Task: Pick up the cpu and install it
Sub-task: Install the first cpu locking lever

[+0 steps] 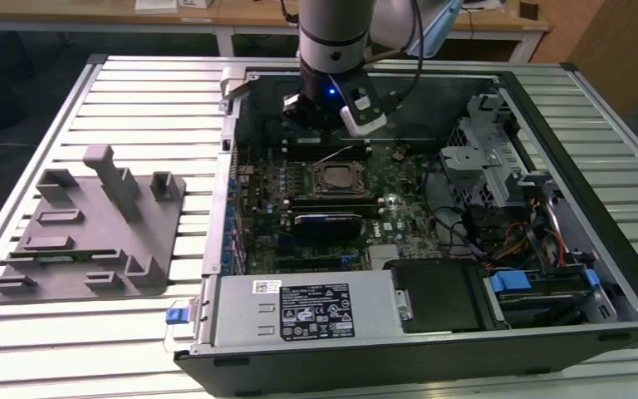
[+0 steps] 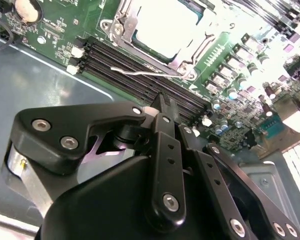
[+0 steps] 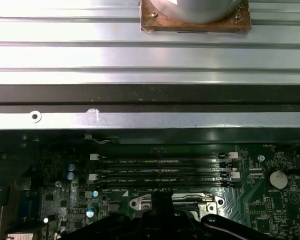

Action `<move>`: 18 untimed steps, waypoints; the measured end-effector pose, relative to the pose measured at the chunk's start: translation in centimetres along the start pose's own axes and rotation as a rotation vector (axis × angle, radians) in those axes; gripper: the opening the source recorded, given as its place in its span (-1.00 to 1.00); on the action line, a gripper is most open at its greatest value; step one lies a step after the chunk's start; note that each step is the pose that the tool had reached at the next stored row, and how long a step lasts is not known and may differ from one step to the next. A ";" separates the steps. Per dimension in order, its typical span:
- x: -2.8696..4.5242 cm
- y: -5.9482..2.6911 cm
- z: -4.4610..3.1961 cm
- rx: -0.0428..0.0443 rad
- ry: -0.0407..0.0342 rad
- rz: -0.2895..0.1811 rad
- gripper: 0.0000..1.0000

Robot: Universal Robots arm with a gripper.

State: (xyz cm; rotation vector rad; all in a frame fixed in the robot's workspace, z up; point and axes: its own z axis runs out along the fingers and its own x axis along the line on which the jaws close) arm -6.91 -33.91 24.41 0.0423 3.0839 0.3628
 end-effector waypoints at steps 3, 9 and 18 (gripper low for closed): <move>-0.02 -0.07 0.21 -0.0003 -0.0115 -0.003 -0.79; -0.21 -0.25 0.68 -0.0010 -0.0319 -0.007 -0.79; -0.64 -0.40 1.26 -0.0011 -0.0359 -0.008 -0.79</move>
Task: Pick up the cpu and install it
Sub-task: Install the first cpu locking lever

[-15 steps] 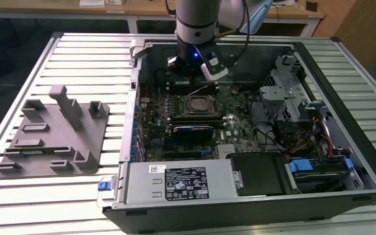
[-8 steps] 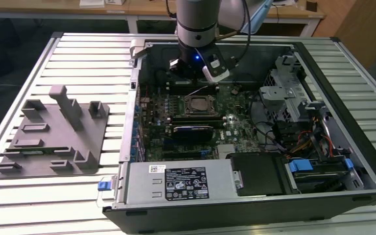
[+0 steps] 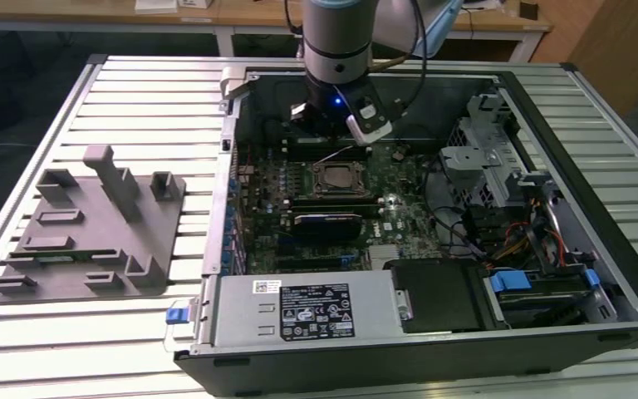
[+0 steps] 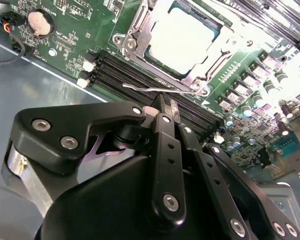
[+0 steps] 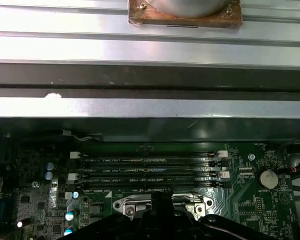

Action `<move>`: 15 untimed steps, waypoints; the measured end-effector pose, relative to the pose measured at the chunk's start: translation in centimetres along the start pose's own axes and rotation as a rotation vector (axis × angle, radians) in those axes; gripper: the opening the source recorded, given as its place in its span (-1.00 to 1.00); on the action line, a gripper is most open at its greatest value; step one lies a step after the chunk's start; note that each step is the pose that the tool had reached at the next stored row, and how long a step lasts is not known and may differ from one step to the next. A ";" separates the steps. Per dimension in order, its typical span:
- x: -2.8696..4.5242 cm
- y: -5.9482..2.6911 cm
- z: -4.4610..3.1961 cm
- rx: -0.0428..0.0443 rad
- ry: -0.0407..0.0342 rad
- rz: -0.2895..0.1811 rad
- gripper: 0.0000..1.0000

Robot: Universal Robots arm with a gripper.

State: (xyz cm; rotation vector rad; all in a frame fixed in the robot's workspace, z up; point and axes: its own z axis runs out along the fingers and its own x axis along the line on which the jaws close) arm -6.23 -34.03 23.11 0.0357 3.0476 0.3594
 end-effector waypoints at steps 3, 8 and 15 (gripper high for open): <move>-0.05 -0.06 0.27 0.0000 0.0000 0.000 -0.79; -0.38 -0.14 0.61 0.0001 -0.0005 0.002 -0.79; -0.84 -0.20 0.91 0.0009 -0.0029 0.012 -0.79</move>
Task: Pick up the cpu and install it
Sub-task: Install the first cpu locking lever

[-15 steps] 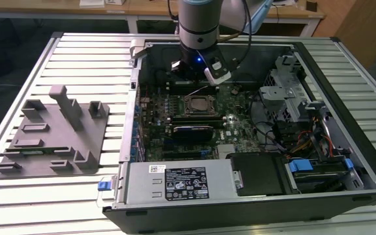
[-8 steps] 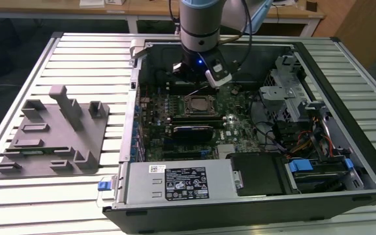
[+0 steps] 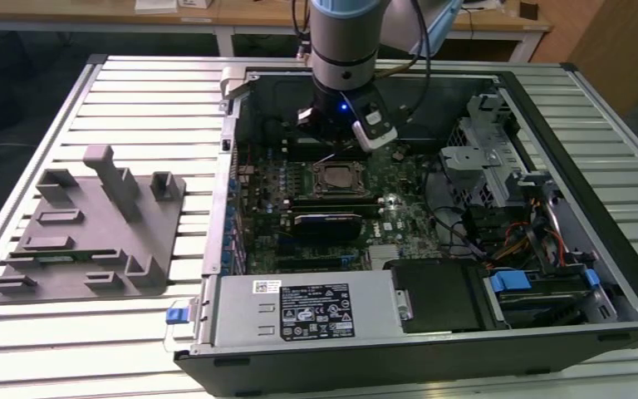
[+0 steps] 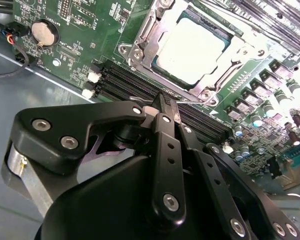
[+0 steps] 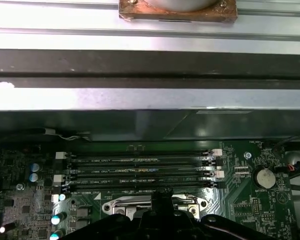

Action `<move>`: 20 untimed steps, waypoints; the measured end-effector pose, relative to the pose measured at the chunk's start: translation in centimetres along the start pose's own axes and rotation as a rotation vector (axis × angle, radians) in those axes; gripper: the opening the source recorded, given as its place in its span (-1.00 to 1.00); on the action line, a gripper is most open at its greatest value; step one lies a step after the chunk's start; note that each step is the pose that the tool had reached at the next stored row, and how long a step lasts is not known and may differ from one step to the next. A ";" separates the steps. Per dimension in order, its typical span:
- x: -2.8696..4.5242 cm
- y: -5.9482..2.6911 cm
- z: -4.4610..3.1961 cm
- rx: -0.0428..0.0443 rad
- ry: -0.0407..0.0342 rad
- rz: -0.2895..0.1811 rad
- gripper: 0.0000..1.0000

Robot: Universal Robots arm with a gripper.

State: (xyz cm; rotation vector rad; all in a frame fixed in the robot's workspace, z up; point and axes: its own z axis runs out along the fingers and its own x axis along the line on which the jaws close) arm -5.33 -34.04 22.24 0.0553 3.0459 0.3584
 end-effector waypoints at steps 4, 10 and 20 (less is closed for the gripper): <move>-0.01 -0.02 0.07 0.0001 -0.0004 0.001 -0.79; 0.00 -0.04 0.19 -0.0004 -0.0007 0.001 -0.79; 0.03 0.16 0.77 0.0037 -0.0016 0.006 -0.79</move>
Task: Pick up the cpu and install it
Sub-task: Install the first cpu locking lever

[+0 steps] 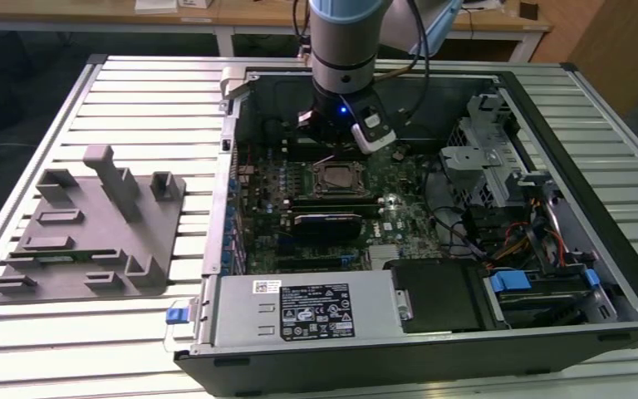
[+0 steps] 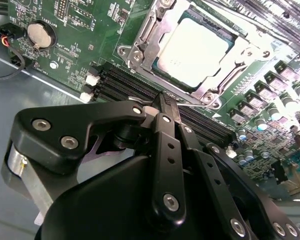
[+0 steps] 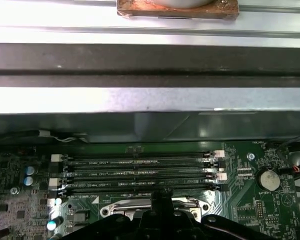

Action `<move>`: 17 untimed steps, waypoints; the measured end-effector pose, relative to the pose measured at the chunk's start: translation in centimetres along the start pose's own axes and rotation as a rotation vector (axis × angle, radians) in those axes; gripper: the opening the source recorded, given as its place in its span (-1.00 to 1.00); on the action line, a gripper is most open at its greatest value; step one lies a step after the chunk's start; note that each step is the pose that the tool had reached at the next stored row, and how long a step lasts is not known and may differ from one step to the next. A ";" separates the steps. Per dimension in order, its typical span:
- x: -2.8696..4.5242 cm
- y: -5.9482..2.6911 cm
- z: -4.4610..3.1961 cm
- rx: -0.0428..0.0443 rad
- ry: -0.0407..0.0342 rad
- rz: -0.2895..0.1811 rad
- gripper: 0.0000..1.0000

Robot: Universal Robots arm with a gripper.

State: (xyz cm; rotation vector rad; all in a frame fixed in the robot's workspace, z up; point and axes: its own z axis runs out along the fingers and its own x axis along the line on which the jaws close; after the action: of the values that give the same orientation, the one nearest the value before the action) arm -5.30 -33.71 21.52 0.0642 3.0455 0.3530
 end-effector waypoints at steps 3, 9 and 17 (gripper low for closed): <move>-0.06 0.03 0.16 0.0013 -0.0023 0.010 -0.79; -0.16 0.22 0.51 0.0056 -0.0091 0.038 -0.79; -0.11 0.84 0.93 0.0075 -0.0141 0.059 -0.79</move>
State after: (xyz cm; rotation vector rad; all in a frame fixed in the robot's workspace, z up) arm -5.09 -32.68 20.82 0.1559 3.0361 0.3436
